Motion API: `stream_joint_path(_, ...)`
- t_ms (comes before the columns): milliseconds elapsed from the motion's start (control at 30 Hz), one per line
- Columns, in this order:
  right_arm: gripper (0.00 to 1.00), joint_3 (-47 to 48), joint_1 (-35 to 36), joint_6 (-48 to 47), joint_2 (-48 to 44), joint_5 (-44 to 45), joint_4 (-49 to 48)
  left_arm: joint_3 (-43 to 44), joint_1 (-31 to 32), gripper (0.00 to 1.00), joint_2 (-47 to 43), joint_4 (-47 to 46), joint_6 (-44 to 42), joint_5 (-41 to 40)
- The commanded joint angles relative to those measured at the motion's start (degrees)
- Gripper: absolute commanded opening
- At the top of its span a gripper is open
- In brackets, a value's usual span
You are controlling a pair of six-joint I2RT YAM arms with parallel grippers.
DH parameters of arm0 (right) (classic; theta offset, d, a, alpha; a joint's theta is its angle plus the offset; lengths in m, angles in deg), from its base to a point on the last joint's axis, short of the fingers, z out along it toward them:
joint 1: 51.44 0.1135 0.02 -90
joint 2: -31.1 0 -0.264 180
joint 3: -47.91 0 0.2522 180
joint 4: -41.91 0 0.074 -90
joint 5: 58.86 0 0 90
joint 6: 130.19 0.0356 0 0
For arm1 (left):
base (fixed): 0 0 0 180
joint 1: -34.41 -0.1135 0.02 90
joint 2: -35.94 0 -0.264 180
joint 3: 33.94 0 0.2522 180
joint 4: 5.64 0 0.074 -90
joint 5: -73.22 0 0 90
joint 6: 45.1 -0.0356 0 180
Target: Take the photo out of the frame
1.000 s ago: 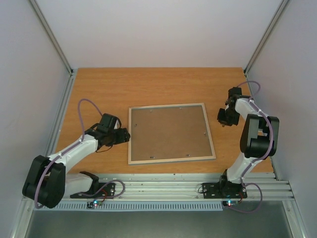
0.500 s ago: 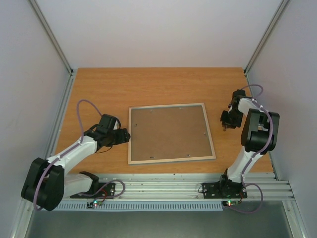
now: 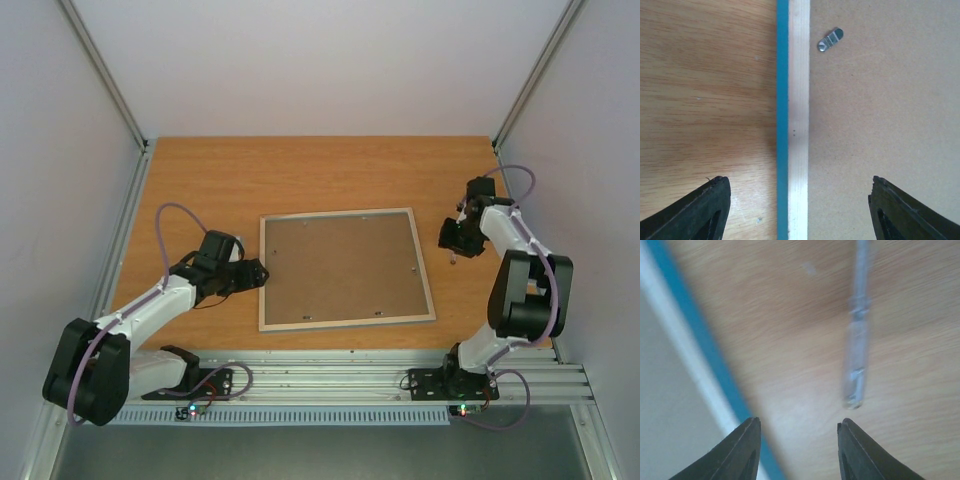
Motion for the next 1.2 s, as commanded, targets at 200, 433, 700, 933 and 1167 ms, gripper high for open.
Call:
stream_joint_path(200,0.45,-12.2,7.3,5.5,-8.3,-7.1,-0.5,-3.8,0.8,0.76,-1.1,-4.0,3.6,5.4)
stream_joint_path(433,0.43,-16.3,8.7,6.1,-8.2,-11.2,-3.3,-6.4,2.3,0.7,0.5,-5.3,5.2,7.0)
stream_joint_path(700,0.36,-17.9,9.7,7.2,-6.5,-13.7,-8.5,-6.3,3.2,0.53,4.4,-10.3,8.0,11.0)
stream_joint_path(933,0.31,-12.9,9.7,6.9,-1.7,-16.7,-11.5,-1.7,3.3,0.44,12.6,-13.0,8.5,11.9)
stream_joint_path(1167,0.36,-3.3,9.6,5.1,7.3,-17.3,-12.1,6.7,3.1,0.43,20.7,-11.8,7.2,9.2)
